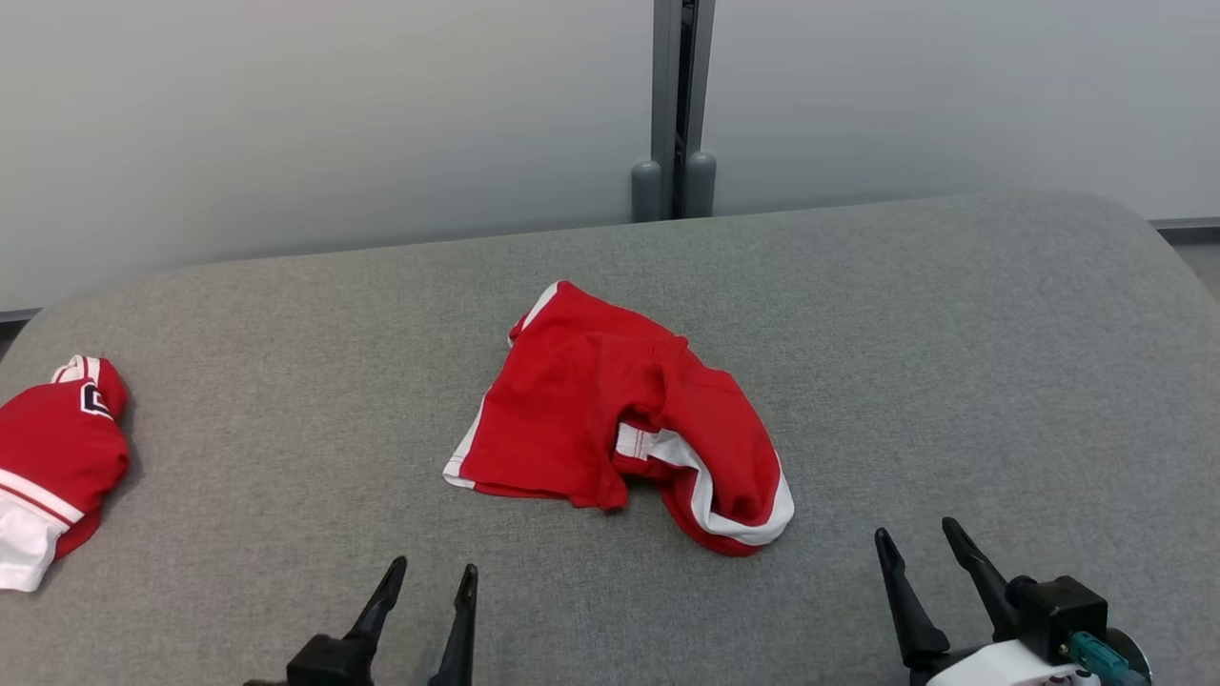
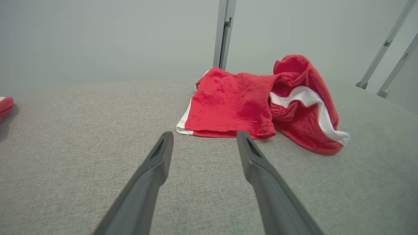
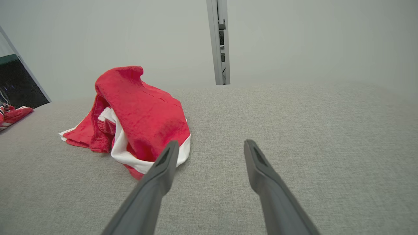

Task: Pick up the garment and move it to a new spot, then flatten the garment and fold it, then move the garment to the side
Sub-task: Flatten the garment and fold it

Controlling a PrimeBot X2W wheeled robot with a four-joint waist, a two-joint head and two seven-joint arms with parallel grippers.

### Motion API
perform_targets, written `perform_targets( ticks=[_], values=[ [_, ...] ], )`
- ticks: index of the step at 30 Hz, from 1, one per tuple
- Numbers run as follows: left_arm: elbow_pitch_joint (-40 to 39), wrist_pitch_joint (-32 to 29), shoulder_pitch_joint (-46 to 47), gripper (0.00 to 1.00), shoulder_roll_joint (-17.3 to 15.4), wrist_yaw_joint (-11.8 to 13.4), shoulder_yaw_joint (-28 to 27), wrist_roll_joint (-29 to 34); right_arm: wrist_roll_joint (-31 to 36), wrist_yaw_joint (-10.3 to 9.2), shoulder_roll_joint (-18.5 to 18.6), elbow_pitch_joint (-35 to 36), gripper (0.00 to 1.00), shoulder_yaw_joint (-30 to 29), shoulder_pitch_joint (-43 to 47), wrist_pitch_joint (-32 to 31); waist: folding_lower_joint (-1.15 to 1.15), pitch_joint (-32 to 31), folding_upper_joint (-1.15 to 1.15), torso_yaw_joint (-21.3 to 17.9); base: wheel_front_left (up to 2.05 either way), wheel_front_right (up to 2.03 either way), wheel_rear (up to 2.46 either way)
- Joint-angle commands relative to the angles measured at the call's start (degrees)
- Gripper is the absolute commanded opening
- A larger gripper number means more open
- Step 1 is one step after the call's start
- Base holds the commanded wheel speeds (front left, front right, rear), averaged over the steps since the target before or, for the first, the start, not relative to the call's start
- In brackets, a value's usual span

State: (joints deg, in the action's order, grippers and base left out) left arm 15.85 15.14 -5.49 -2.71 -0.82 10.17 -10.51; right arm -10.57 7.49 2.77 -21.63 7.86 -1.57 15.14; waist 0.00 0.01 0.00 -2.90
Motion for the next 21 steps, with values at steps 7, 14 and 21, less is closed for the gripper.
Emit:
perform_targets(
  ticks=[7, 14, 21],
  values=[
    [2.36, 0.01, 8.49, 1.00, -0.34, -1.45, 7.34, -3.58, -0.36, 0.00, 0.25, -0.41, 1.00, 0.54, -2.31, 0.00, 0.00, 3.95, 0.00, -2.66, 0.00, 0.00, 0.00],
    [6.86, 0.01, 18.49, 1.00, -0.32, -1.65, 15.17, -6.40, -0.61, 0.00, 0.27, -0.22, 1.00, 0.75, -5.29, 0.00, 0.00, 8.74, 0.00, -5.80, 0.00, 0.00, 0.00],
    [11.36, 0.01, 24.40, 1.00, -0.32, -0.64, 19.41, -9.48, -1.06, 0.00, 0.25, 0.16, 1.00, 0.80, -6.78, 0.00, 0.00, 12.11, 0.00, -8.57, 0.00, 0.00, 0.00]
  ],
)
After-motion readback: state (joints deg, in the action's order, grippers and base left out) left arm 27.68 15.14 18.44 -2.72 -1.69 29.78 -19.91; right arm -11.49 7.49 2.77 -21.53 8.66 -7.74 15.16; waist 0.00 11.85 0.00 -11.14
